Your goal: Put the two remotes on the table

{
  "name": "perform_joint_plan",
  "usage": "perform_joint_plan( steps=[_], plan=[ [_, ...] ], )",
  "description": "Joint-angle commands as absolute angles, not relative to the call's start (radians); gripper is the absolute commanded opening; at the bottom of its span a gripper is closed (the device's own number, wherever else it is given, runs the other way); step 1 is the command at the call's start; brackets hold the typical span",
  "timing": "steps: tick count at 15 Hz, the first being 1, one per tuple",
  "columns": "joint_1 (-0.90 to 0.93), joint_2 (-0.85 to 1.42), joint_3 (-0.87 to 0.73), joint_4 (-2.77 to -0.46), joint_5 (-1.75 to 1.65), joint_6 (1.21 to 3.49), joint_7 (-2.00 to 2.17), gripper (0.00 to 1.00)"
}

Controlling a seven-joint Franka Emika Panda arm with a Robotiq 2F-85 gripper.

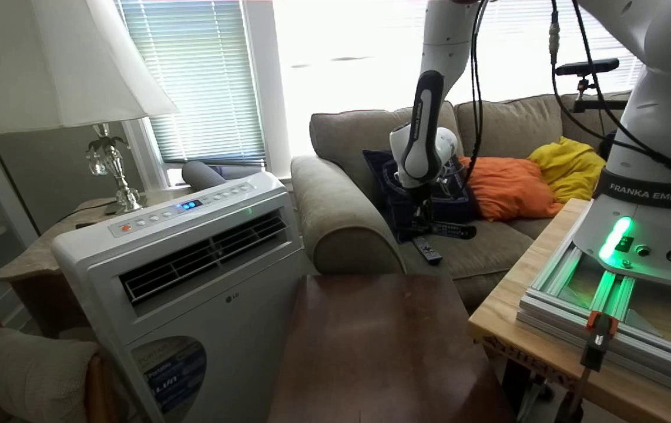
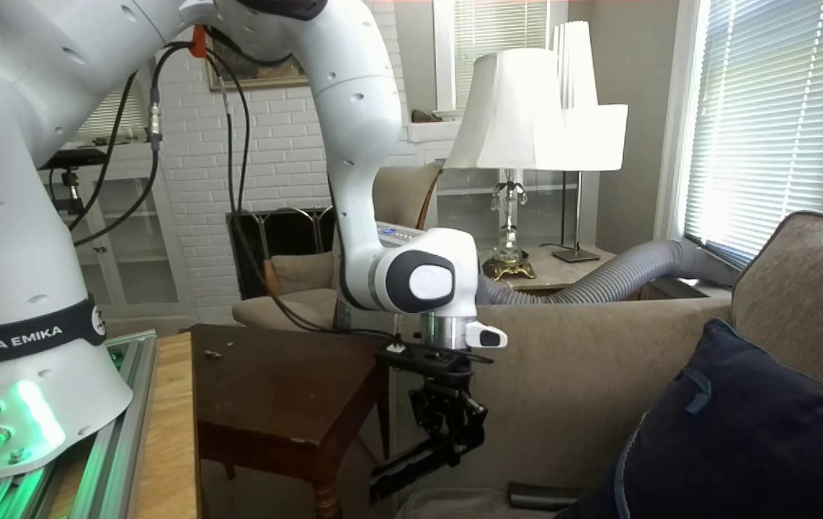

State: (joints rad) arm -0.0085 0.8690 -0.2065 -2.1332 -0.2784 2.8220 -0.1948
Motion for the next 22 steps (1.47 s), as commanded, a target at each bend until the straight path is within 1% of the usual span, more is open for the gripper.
perform_joint_plan(
  steps=[1, 7, 16, 20, 22],
  plan=[
    [0.047, 0.745, -0.242, -2.314, -0.364, 2.901, -0.208, 0.10],
    [0.167, 0.637, -0.295, -2.476, -0.440, 2.987, -0.203, 0.10],
    [0.374, 0.539, -0.374, -2.617, -0.547, 2.999, -0.185, 0.10],
    [0.428, 0.539, -0.346, -2.642, -0.541, 3.051, -0.197, 0.10],
    [0.424, 0.544, -0.303, -2.647, -0.524, 3.074, -0.204, 0.10]
  ],
)
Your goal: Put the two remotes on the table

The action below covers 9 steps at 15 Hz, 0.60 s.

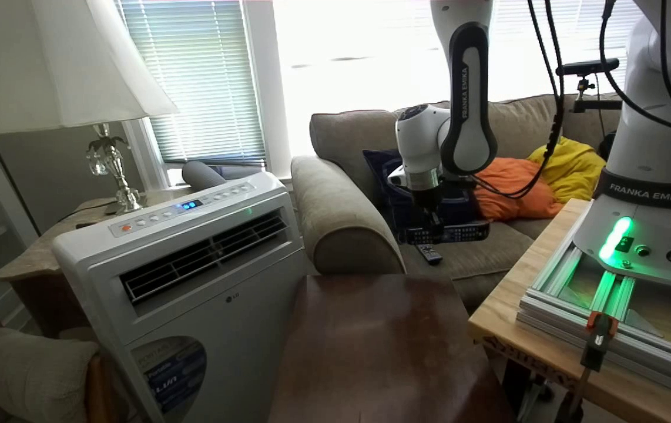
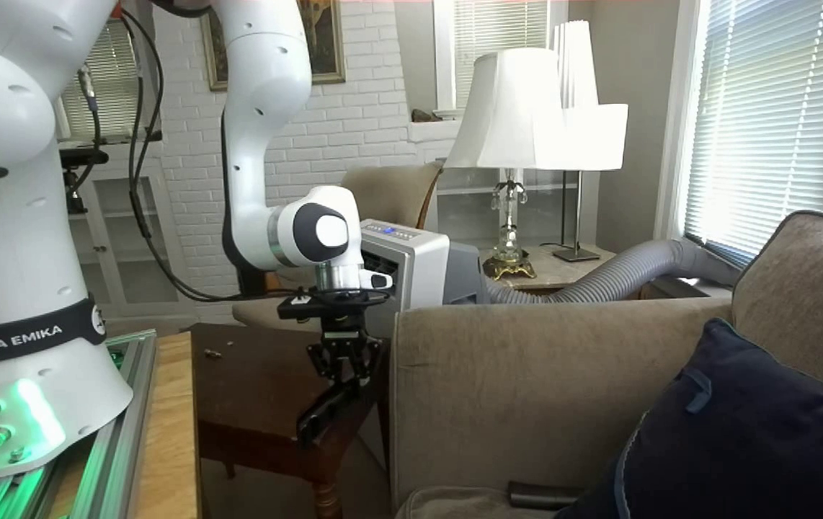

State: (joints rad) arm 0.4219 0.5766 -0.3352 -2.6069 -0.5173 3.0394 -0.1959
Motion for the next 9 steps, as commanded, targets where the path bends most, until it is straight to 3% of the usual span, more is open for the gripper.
perform_joint_plan(
  steps=[1, 9],
  plan=[
    [0.419, 0.542, -0.281, -2.650, -0.519, 3.073, -0.207, 0.10],
    [0.377, 0.559, -0.114, -2.652, -0.505, 3.075, -0.204, 0.10]
  ],
)
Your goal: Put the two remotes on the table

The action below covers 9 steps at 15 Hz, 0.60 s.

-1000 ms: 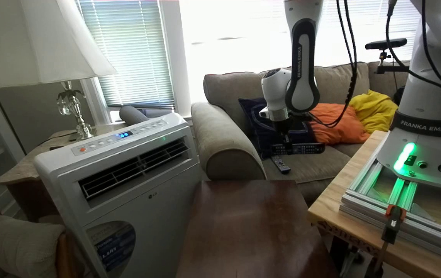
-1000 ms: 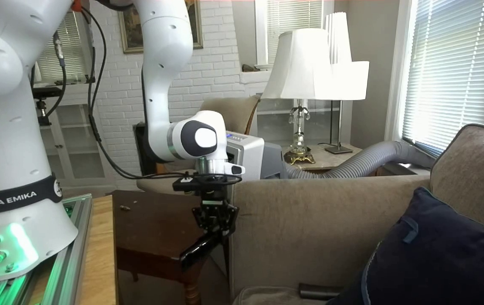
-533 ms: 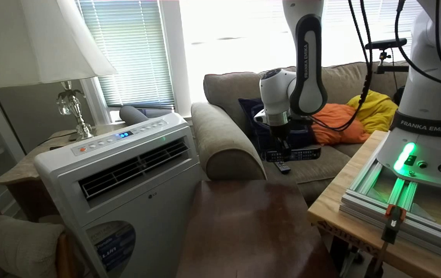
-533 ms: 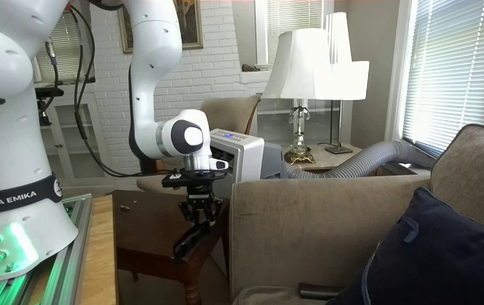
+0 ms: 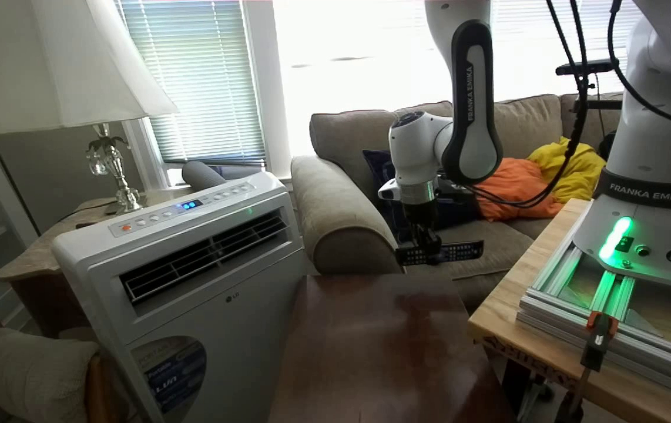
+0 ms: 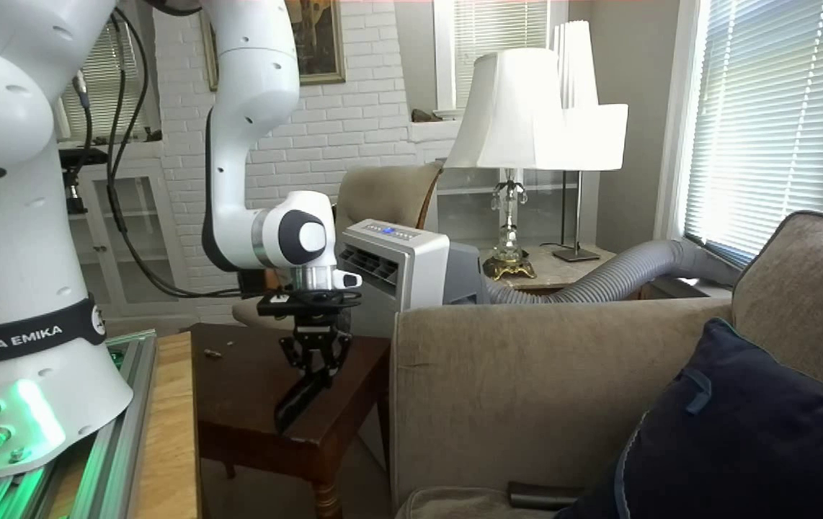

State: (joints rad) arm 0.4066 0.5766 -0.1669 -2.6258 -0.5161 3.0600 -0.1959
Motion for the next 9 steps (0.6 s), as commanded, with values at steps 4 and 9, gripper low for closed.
perform_joint_plan(
  steps=[4, 9],
  plan=[
    [0.391, 0.579, -0.072, -2.654, -0.511, 3.106, -0.187, 0.10],
    [0.379, 0.621, -0.009, -2.646, -0.495, 3.225, -0.153, 0.10]
  ],
)
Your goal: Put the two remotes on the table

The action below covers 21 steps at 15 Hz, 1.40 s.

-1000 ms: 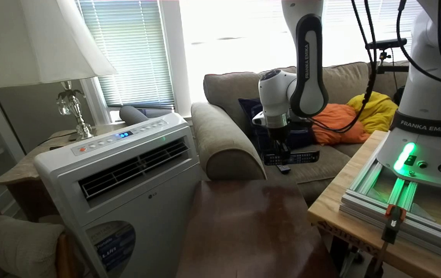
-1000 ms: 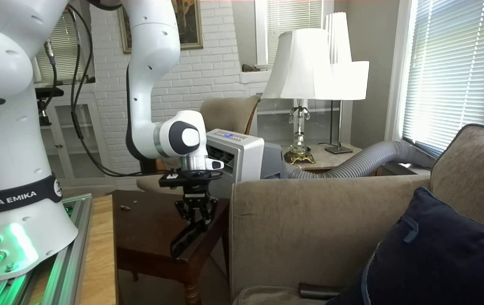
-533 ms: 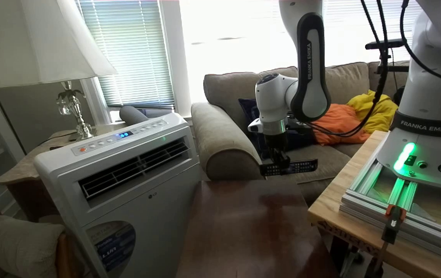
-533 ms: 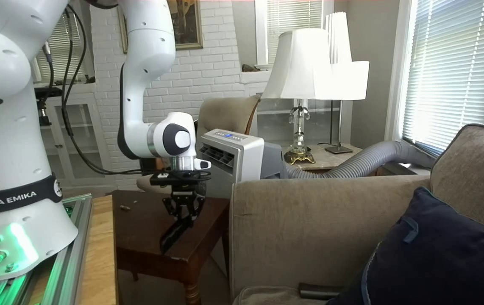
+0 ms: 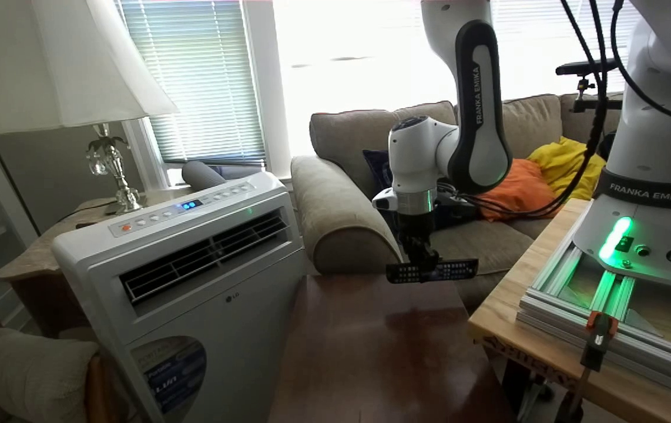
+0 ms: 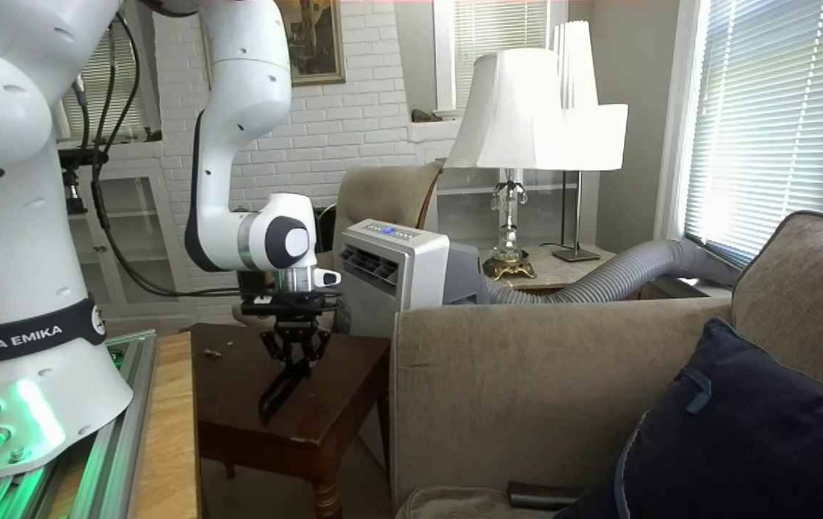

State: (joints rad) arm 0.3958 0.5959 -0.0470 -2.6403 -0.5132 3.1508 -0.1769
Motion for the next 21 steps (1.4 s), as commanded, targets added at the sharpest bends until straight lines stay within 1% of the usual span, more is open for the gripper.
perform_joint_plan(
  steps=[1, 4, 10, 11, 12, 15, 16, 17, 18, 19, 21],
  plan=[
    [0.382, 0.629, -0.001, -2.643, -0.493, 3.249, -0.142, 0.10],
    [0.412, 0.662, -0.004, -2.631, -0.483, 3.346, -0.103, 0.10],
    [0.517, 0.724, -0.067, -2.603, -0.405, 3.489, -0.075, 0.10],
    [0.537, 0.733, -0.079, -2.600, -0.379, 3.512, -0.075, 0.10],
    [0.527, 0.740, -0.047, -2.604, -0.267, 3.530, -0.153, 0.10],
    [0.558, 0.770, -0.039, -2.586, -0.148, 3.554, -0.170, 0.10],
    [0.566, 0.773, -0.036, -2.585, -0.122, 3.558, -0.173, 0.12],
    [0.571, 0.784, -0.033, -2.576, -0.104, 3.564, -0.176, 0.48],
    [0.579, 0.789, -0.033, -2.576, -0.085, 3.569, -0.176, 0.46],
    [0.584, 0.793, -0.032, -2.574, -0.071, 3.573, -0.175, 0.47],
    [0.590, 0.799, -0.030, -2.568, -0.053, 3.576, -0.175, 0.41]
  ],
)
